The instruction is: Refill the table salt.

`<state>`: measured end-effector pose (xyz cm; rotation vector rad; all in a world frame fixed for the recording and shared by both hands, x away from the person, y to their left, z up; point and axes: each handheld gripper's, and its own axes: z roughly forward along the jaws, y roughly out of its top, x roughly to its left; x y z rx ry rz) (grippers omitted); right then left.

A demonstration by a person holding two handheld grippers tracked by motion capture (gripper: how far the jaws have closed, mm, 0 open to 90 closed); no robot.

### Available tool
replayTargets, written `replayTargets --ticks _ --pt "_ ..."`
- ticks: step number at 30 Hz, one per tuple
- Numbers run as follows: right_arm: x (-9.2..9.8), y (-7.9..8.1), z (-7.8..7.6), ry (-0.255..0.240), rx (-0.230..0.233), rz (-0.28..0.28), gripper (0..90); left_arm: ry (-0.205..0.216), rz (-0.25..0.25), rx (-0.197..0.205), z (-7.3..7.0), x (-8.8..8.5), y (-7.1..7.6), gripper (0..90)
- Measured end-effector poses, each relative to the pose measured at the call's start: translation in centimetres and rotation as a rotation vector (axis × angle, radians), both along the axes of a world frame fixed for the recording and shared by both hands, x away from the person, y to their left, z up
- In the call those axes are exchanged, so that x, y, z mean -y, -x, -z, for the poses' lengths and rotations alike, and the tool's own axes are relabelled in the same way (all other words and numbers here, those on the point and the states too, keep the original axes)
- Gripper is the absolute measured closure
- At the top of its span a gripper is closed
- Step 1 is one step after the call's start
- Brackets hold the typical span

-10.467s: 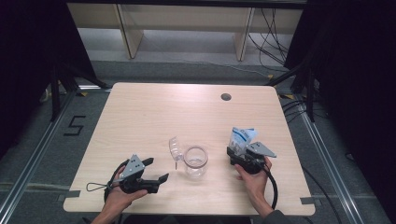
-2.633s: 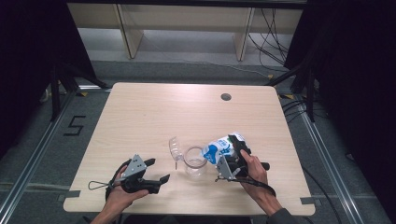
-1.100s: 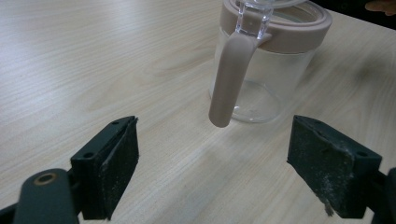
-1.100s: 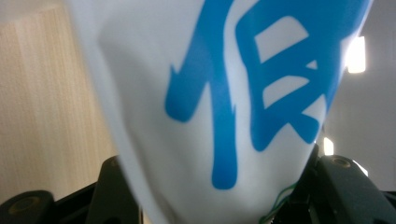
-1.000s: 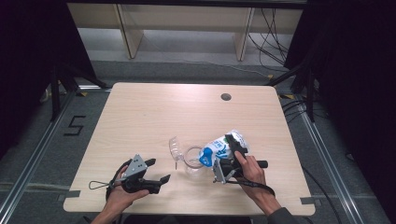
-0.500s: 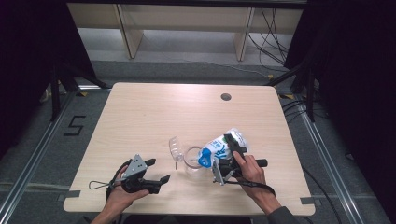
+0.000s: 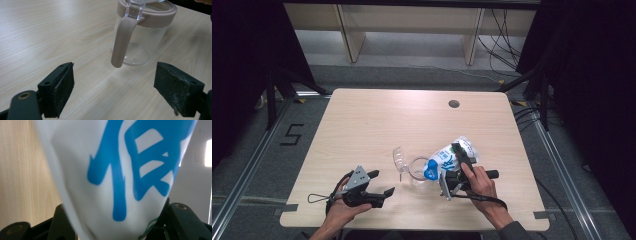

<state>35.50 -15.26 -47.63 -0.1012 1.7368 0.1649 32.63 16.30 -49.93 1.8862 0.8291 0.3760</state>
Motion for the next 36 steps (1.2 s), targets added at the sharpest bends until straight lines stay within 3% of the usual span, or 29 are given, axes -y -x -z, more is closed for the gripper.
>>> replayTargets --ticks 1,2,11,12,14,15,22,23,28,29,36 --pt "-0.06 -0.1 -0.33 0.05 0.008 -0.019 48.5 0.0 0.0 0.0 0.0 0.0 0.0 15.9" --pt "0.05 -0.11 0.13 -0.011 -0.004 -0.011 48.6 0.001 -0.002 -0.002 0.0 -0.02 0.0 15.9" --pt "0.1 -0.02 0.02 0.006 0.015 -0.007 48.9 0.012 0.003 -0.001 0.07 0.01 -0.07 15.9" --pt "0.04 0.39 0.29 -0.039 -0.007 0.05 48.9 0.011 0.003 -0.001 0.08 0.0 -0.07 16.0" --pt "0.06 0.21 0.15 -0.025 0.001 0.026 49.0 0.009 0.005 -0.001 0.08 -0.01 -0.07 16.0" --pt "0.14 -0.04 -0.1 0.025 0.028 -0.005 49.0 0.009 0.005 -0.001 0.08 0.0 -0.07 16.0" --pt "0.23 -0.14 -0.1 0.044 0.039 -0.008 49.2 0.003 -0.001 -0.003 0.01 -0.02 0.0 15.9" --pt "0.19 -0.32 -0.4 0.086 0.06 -0.042 49.2 0.003 -0.001 -0.002 0.01 -0.01 0.01 15.9" --pt "0.2 -0.27 -0.25 0.065 0.056 -0.03 49.3 0.003 -0.002 -0.003 0.01 -0.02 -0.01 15.9" --pt "0.23 -0.1 -0.11 0.047 0.039 -0.004 49.3 0.002 -0.001 -0.002 0.01 -0.03 -0.01 15.9" --pt "0.14 -0.02 -0.09 0.052 0.048 -0.005 49.4 0.002 -0.001 -0.002 0.0 -0.03 0.0 15.9"
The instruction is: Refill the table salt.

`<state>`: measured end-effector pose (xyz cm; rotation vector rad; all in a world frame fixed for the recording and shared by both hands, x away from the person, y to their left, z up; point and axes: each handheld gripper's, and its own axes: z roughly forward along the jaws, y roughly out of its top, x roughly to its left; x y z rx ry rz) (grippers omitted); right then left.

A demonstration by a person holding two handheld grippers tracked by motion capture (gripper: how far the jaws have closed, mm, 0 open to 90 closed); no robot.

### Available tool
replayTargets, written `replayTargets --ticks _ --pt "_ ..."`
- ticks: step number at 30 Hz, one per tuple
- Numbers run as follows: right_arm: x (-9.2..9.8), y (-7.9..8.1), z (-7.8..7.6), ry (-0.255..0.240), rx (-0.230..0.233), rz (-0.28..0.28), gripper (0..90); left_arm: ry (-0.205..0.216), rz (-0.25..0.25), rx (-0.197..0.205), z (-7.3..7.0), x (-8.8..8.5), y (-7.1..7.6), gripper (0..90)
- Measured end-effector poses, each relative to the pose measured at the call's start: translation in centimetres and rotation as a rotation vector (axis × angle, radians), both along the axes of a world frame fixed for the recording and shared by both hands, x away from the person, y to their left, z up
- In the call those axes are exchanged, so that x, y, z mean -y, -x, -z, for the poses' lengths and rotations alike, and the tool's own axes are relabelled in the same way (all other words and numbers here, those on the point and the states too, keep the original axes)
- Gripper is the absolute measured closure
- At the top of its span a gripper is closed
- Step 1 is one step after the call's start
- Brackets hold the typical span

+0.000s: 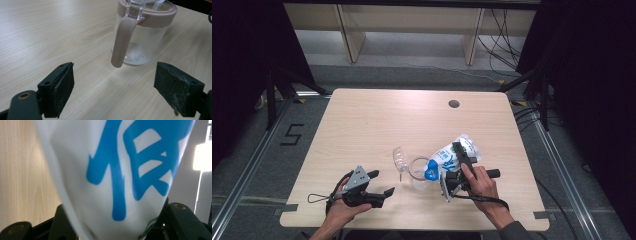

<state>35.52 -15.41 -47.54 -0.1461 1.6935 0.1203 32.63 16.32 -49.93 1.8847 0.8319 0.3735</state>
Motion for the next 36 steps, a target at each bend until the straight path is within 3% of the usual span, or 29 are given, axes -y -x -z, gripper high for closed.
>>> replayTargets --ticks 8,9,11,12,13,30,34,36 --pt "0.04 -0.04 0.12 -0.013 -0.005 -0.003 49.5 0.0 0.0 0.0 0.0 0.02 0.0 15.9" --pt "-0.03 -0.01 -0.2 0.033 0.01 -0.009 49.5 0.0 0.0 0.0 0.0 0.01 0.0 15.9" --pt "-0.06 0.03 -0.35 0.053 0.015 -0.008 49.6 0.0 -0.001 0.0 0.0 0.0 0.0 15.9" --pt "0.04 0.11 0.06 -0.004 -0.009 0.017 49.6 0.0 0.0 0.0 0.0 0.0 0.0 15.9" --pt "0.08 -0.02 0.15 -0.013 -0.003 0.002 49.6 0.0 0.0 0.0 0.0 0.0 0.0 15.9" --pt "0.1 0.02 0.12 -0.004 0.003 0.008 49.7 0.005 0.006 -0.001 0.09 0.07 -0.05 16.0" --pt "0.09 0.06 0.08 0.006 0.009 0.012 49.8 0.005 0.005 -0.001 0.11 0.08 -0.05 15.9" --pt "-0.06 0.0 -0.35 0.061 0.029 -0.01 49.8 0.005 0.006 -0.001 0.11 0.09 -0.04 15.9"
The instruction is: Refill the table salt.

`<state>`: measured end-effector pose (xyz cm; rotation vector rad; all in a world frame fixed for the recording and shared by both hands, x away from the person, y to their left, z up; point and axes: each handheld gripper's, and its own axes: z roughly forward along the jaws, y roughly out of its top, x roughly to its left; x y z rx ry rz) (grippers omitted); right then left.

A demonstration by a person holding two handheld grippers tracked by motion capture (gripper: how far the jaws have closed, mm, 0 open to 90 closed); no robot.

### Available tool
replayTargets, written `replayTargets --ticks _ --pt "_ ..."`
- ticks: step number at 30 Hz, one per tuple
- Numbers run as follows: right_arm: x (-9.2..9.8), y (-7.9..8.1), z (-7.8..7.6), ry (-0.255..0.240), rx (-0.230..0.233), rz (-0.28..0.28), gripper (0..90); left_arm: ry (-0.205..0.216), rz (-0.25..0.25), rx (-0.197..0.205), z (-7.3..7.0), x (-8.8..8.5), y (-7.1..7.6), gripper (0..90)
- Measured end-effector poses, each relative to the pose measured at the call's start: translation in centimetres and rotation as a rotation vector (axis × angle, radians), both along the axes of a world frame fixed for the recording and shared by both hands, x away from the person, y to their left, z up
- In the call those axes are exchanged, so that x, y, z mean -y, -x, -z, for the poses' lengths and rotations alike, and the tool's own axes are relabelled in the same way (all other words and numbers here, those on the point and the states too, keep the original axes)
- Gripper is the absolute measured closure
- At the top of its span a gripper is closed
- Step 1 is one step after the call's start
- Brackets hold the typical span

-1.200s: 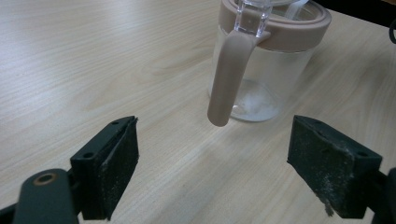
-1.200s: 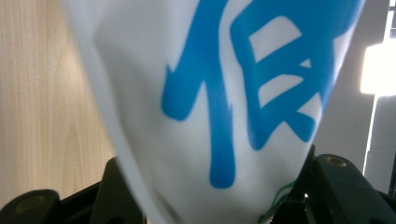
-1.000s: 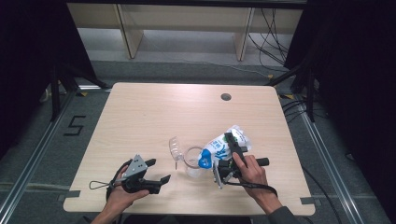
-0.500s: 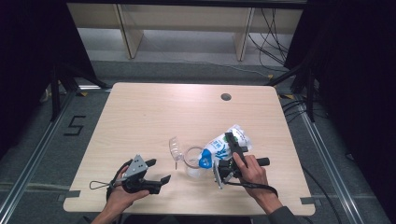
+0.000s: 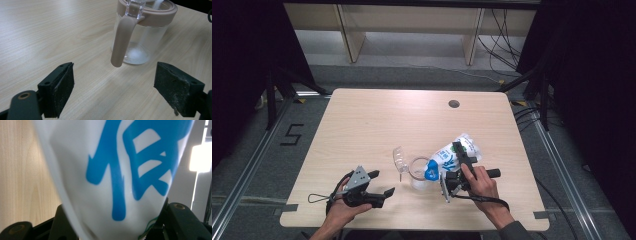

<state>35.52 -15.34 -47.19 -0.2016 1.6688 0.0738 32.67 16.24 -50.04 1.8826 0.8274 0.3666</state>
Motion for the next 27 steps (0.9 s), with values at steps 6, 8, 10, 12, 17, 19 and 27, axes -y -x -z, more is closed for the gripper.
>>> replayTargets --ticks 6,8,10,12,17,19,27 --pt "0.12 0.02 0.48 -0.064 -0.018 0.019 49.9 0.0 -0.001 -0.001 0.01 0.01 0.0 15.9" --pt "0.11 0.02 0.44 -0.058 -0.014 0.02 49.9 -0.004 -0.003 0.0 0.0 0.02 0.02 15.9" --pt "0.07 -0.1 0.45 -0.053 -0.004 0.014 49.9 -0.004 -0.003 0.0 0.0 0.03 0.02 15.9" --pt "0.01 -0.21 0.45 -0.052 -0.007 0.017 49.9 -0.004 -0.005 0.0 -0.01 0.02 0.03 15.9" --pt "-0.06 -0.26 0.07 0.0 0.008 0.009 50.3 0.001 -0.001 -0.001 0.02 -0.01 -0.01 15.9" --pt "-0.06 -0.27 0.13 -0.007 0.006 0.01 50.3 -0.001 0.0 0.0 0.01 0.0 0.0 15.9" --pt "-0.06 -0.21 0.1 0.0 0.016 0.013 50.4 -0.004 -0.005 0.0 0.0 0.01 0.03 15.9"
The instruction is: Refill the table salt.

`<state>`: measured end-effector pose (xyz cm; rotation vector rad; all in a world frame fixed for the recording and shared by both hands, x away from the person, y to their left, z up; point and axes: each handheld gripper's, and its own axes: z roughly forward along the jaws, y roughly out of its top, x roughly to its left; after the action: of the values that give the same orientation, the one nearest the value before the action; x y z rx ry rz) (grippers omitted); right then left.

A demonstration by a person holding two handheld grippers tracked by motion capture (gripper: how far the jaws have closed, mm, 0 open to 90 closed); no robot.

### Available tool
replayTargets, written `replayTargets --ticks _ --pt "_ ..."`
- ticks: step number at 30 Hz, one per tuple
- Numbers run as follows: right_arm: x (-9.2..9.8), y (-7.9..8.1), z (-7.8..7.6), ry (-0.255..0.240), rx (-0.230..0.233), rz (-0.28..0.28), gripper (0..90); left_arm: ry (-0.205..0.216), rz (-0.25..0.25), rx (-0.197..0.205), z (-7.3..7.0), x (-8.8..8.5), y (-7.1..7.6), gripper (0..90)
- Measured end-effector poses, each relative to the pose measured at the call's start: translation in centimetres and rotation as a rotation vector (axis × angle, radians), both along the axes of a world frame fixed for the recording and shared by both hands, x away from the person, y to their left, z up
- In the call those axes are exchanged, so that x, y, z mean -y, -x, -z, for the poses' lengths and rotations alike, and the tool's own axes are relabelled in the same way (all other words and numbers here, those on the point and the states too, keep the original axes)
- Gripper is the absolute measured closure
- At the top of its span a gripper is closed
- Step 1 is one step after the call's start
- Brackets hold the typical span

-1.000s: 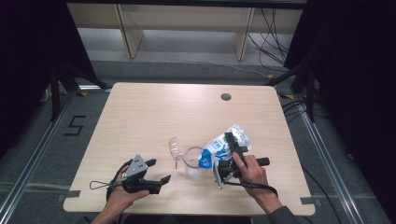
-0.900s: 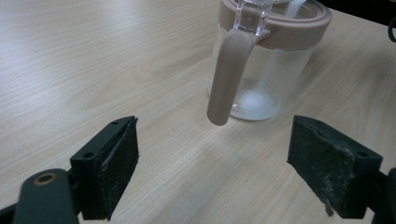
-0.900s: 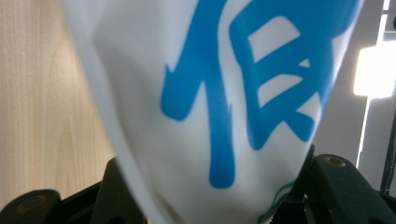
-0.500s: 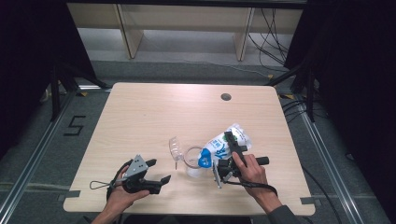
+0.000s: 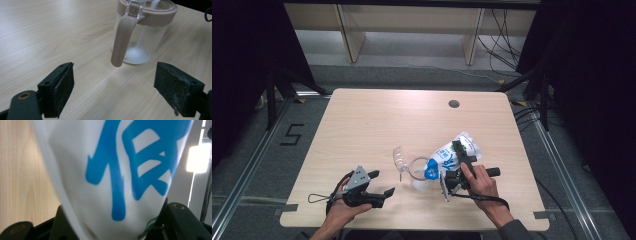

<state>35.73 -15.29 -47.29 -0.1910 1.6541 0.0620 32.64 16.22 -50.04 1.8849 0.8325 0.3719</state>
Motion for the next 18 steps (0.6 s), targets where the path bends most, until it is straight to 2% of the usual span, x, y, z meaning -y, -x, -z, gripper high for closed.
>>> replayTargets --ticks 1,3,6,9,16,17,18 --pt "-0.02 0.0 -0.03 0.001 0.002 0.001 50.4 0.001 0.0 0.0 0.0 0.0 -0.01 15.9" --pt "0.09 0.0 0.42 -0.057 -0.016 0.01 50.5 0.004 0.003 0.0 0.01 -0.01 -0.03 15.9" --pt "0.02 -0.1 0.13 -0.02 -0.005 -0.007 50.5 0.004 0.005 0.001 0.01 -0.02 -0.03 15.9" --pt "0.08 -0.07 0.32 -0.043 -0.003 -0.006 50.6 0.003 0.005 0.0 0.02 -0.02 -0.03 15.9" --pt "0.07 0.0 0.31 -0.041 -0.003 -0.002 50.7 0.0 0.009 0.004 0.03 -0.09 0.0 15.9" --pt "0.08 0.09 0.4 -0.053 -0.01 0.011 50.7 0.002 0.006 0.003 0.02 -0.1 0.02 15.9" --pt "0.07 -0.01 0.36 -0.045 0.001 -0.008 50.8 0.003 0.007 0.003 0.02 -0.11 0.02 15.9"
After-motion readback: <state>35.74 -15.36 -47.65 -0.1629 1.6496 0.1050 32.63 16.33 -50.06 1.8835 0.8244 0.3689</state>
